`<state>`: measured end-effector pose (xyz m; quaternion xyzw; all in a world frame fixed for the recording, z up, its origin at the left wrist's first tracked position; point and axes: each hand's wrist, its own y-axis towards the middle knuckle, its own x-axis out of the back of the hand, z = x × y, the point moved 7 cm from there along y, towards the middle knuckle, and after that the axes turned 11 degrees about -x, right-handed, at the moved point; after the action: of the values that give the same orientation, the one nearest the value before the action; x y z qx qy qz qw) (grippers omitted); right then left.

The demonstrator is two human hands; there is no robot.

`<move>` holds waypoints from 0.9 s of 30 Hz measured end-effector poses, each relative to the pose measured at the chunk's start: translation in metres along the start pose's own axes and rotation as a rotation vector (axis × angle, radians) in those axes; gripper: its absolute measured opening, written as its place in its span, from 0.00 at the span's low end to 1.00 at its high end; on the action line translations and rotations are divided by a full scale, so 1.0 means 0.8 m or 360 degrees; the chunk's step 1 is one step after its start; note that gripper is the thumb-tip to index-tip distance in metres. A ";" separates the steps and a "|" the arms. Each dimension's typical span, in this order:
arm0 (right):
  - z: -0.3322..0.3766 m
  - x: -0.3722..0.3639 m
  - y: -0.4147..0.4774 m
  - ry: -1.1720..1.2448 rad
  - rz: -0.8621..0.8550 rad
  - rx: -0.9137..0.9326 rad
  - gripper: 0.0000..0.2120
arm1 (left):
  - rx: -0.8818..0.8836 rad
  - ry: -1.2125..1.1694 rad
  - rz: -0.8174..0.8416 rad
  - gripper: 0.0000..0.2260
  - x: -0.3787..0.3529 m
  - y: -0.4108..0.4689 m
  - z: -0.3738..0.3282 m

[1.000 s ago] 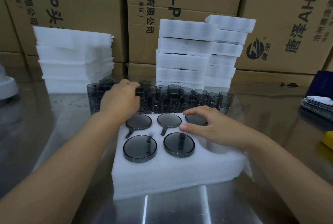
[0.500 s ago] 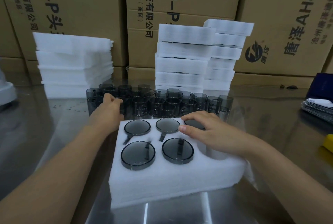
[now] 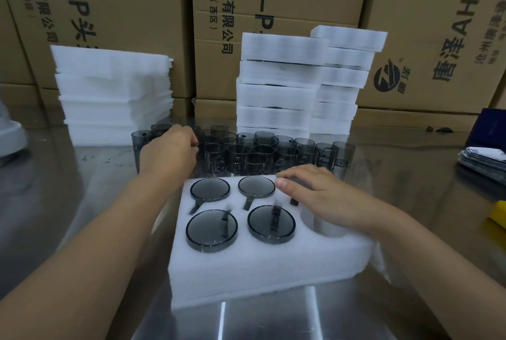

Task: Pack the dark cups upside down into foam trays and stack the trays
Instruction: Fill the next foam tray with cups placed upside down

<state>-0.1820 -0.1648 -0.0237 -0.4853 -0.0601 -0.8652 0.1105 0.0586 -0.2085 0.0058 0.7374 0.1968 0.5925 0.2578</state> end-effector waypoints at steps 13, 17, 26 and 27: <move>-0.014 0.033 0.003 0.0761 -0.0428 -0.0093 0.18 | -0.0776 -0.0509 -0.0381 0.03 0.054 -0.039 -0.136; -0.018 0.031 0.009 0.1034 -0.0395 -0.0099 0.19 | -0.1036 -0.0606 -0.0137 0.05 0.039 -0.047 -0.158; -0.026 0.032 0.012 0.1252 -0.0416 -0.0141 0.14 | -0.1045 -0.0759 -0.0002 0.13 0.031 -0.046 -0.157; -0.027 0.032 0.013 0.1289 -0.0415 -0.0156 0.12 | -0.1013 -0.0771 -0.0021 0.17 0.031 -0.045 -0.154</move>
<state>-0.2101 -0.1826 -0.0132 -0.0994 -0.0316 -0.9945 -0.0085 -0.0557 -0.1471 0.0232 0.7377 -0.0584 0.4313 0.5162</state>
